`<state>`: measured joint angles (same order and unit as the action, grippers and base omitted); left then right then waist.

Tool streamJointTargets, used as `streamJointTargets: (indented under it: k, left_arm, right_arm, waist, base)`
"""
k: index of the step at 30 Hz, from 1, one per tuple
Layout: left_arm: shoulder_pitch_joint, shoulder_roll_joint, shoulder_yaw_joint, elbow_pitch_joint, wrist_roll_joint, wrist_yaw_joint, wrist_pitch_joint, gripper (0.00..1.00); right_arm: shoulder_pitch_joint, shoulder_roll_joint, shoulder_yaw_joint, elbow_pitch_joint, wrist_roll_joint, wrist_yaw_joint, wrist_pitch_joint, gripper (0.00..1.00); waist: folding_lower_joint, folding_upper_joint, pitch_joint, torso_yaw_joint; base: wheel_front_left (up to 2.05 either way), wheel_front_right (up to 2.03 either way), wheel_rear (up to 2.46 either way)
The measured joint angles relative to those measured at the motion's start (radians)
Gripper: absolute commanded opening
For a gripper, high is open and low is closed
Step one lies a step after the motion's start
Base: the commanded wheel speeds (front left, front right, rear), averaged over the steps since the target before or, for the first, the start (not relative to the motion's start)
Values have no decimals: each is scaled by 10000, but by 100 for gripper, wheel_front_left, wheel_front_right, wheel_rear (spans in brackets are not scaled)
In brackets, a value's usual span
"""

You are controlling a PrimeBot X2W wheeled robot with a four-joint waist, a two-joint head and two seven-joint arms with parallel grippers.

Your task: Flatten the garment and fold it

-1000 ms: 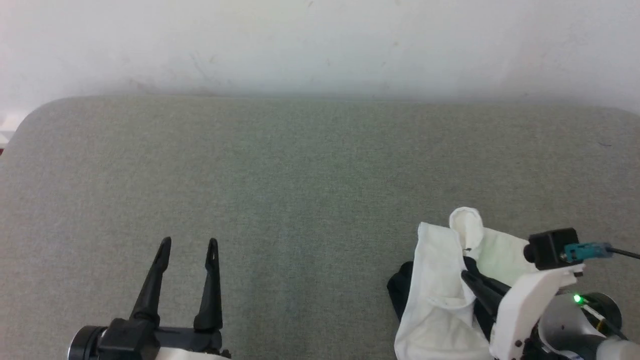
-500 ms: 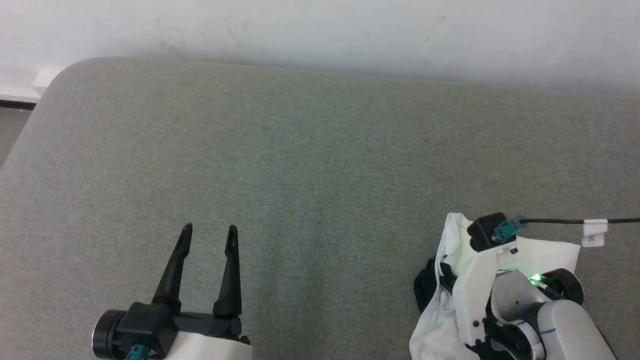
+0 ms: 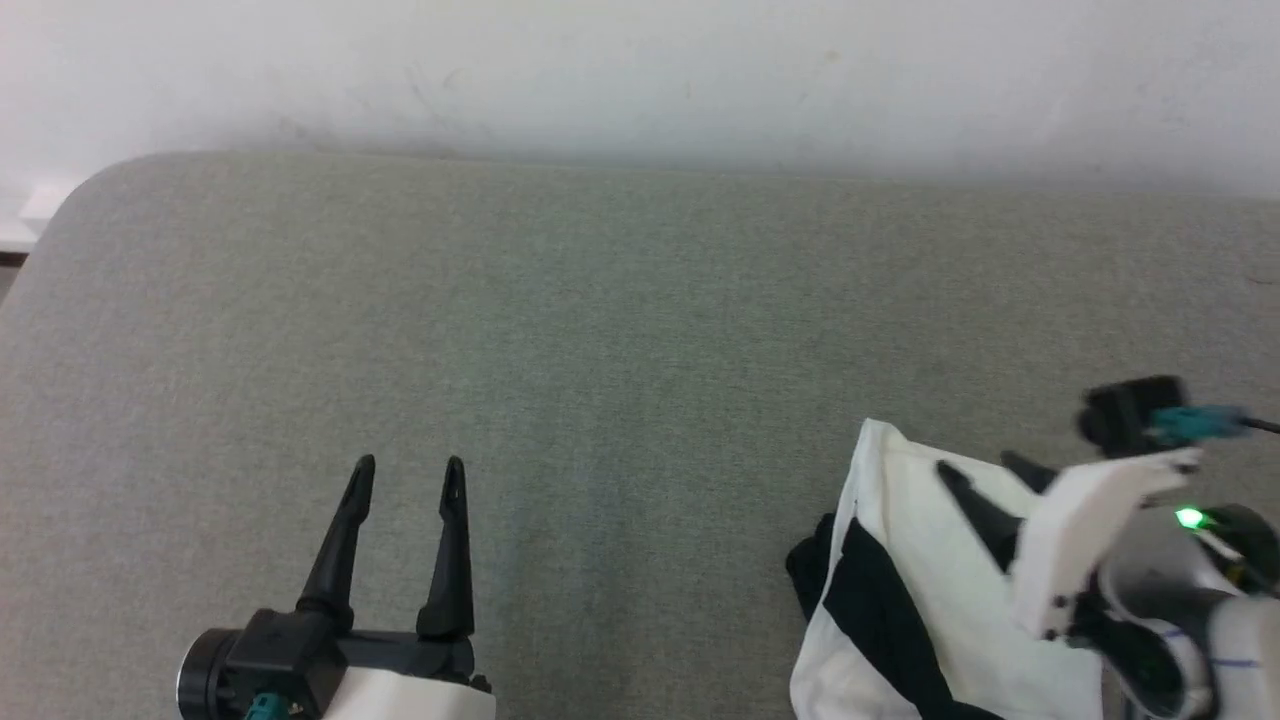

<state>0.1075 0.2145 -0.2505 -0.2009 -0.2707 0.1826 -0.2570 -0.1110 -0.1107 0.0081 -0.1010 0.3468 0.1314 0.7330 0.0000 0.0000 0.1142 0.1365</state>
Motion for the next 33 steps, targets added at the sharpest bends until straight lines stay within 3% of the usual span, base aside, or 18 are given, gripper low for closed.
streamJointTargets:
  k: [9, 18, 31, 32, 33]
  left_arm:
    - [149, 21, 176, -107, 148, -75, 0, 100]
    - [129, 169, 199, -201, 217, -173, 2, 100]
    - [-73, 408, 52, -370, 412, -236, 196, 100]
    - [-73, 416, 54, -366, 412, -236, 205, 100]
    - [-70, 420, 52, -362, 412, -236, 205, 100]
  right_arm:
    - [2431, 405, -2596, -1687, 407, -2, -261, 100]
    - [2816, 550, -2422, -1093, 715, 0, -564, 100]
    - [2057, 566, -2146, 439, 662, 0, -738, 100]
    - [2006, 564, -2161, 539, 685, 0, -738, 48]
    - [1970, 562, -2169, 629, 685, 0, -734, 3]
  waist:
    - [0, 0, 19, -568]
    - [0, 0, 402, -751]
    - [0, 0, 774, -301]
    - [0, 0, 755, -299]
    - [0, 0, 723, -304]
  base:
    - [0, 0, 0]
    - [0, 0, 0]
    - [0, 0, 0]
    - [0, 0, 0]
    - [0, 0, 0]
